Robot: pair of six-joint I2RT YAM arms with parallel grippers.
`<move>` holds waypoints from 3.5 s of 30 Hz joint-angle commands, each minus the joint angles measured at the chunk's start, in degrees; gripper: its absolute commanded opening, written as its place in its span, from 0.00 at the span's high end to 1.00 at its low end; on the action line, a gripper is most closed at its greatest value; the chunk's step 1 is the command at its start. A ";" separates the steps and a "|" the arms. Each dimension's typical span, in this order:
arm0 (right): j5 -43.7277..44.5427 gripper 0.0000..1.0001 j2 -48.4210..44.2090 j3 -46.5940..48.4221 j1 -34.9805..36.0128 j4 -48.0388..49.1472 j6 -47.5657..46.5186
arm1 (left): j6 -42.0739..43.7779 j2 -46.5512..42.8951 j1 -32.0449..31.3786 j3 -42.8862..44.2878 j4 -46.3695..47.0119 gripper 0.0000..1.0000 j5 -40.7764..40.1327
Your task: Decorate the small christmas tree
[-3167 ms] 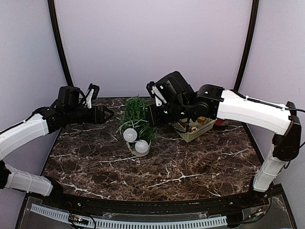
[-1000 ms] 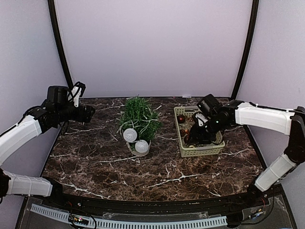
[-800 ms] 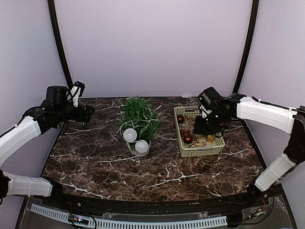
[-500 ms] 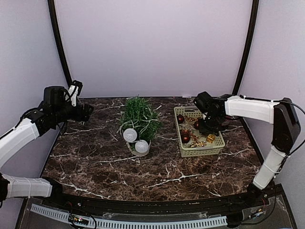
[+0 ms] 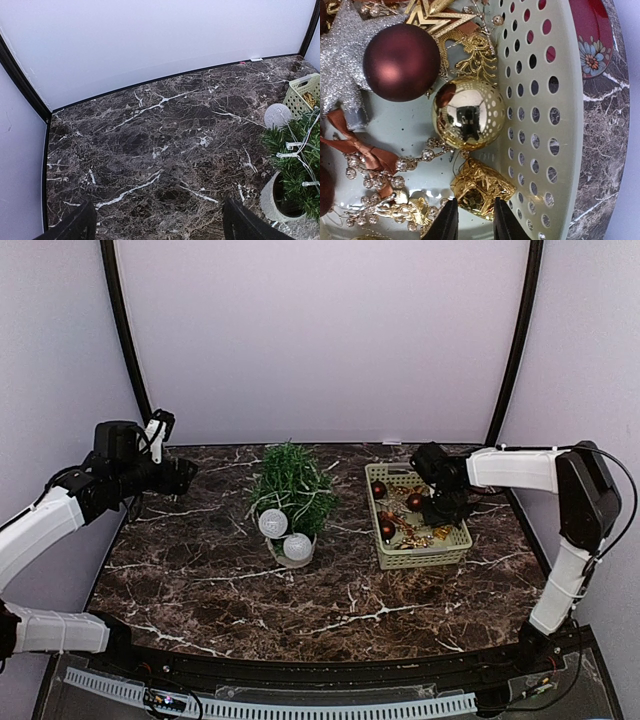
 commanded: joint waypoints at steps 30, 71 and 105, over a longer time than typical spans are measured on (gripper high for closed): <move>-0.51 1.00 3.97 -1.92 1.11 3.25 -1.60 | 0.09 2.11 0.25 0.03 1.03 0.11 -1.19; -39.19 1.00 -18.29 11.91 18.21 32.74 6.86 | -0.23 0.82 0.25 -0.31 1.38 0.12 -0.49; -32.57 1.00 -12.22 9.81 22.46 29.01 6.31 | -2.43 0.63 -3.30 -1.48 7.33 0.16 26.63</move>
